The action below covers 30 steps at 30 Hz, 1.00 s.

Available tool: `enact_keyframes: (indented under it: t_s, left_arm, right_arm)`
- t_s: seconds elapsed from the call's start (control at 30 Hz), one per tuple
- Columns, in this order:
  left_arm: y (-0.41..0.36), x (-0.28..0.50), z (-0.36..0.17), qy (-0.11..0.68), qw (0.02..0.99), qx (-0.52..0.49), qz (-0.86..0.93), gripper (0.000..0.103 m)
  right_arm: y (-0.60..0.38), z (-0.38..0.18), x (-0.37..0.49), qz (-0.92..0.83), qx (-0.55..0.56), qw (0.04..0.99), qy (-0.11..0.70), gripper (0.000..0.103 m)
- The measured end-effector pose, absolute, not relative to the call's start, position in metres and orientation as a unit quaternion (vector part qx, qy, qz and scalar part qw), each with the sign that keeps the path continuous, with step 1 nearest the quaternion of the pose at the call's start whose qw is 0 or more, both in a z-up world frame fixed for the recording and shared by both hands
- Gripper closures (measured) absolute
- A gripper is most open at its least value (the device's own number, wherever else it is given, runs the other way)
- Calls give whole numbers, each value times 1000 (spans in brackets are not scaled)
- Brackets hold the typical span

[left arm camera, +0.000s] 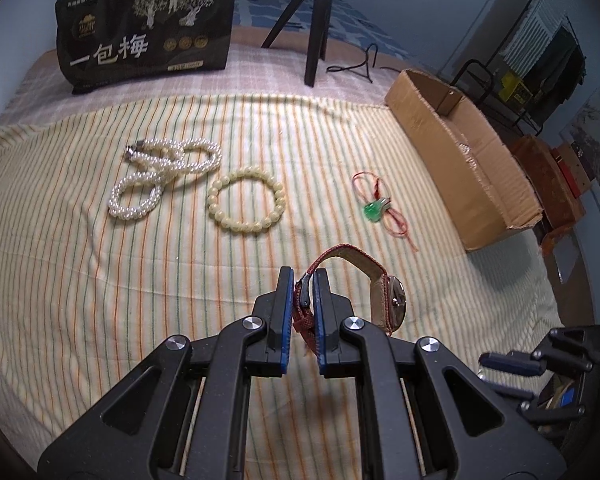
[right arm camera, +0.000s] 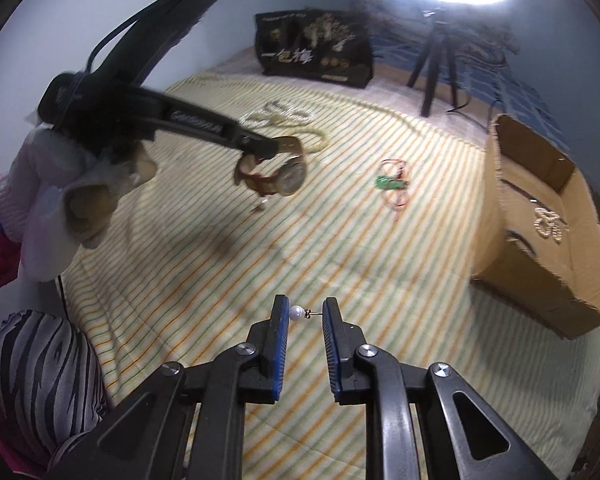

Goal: Organize jewelry
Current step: 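Lift and carry the watch and pearl earring over the cardboard box with both tools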

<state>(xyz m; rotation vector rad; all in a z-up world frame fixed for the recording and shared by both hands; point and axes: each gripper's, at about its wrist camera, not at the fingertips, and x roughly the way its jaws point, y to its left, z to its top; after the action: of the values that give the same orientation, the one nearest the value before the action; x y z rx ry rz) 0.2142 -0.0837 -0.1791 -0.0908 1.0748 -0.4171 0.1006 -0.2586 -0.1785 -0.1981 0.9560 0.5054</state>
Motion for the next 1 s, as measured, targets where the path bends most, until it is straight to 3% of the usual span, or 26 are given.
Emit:
enact_keyframes:
  t_s: [1.0]
  left_arm:
    - [-227, 252, -124, 457, 842, -3, -285, 96]
  right_arm:
    - [-403, -117, 144, 123, -31, 903, 411, 87]
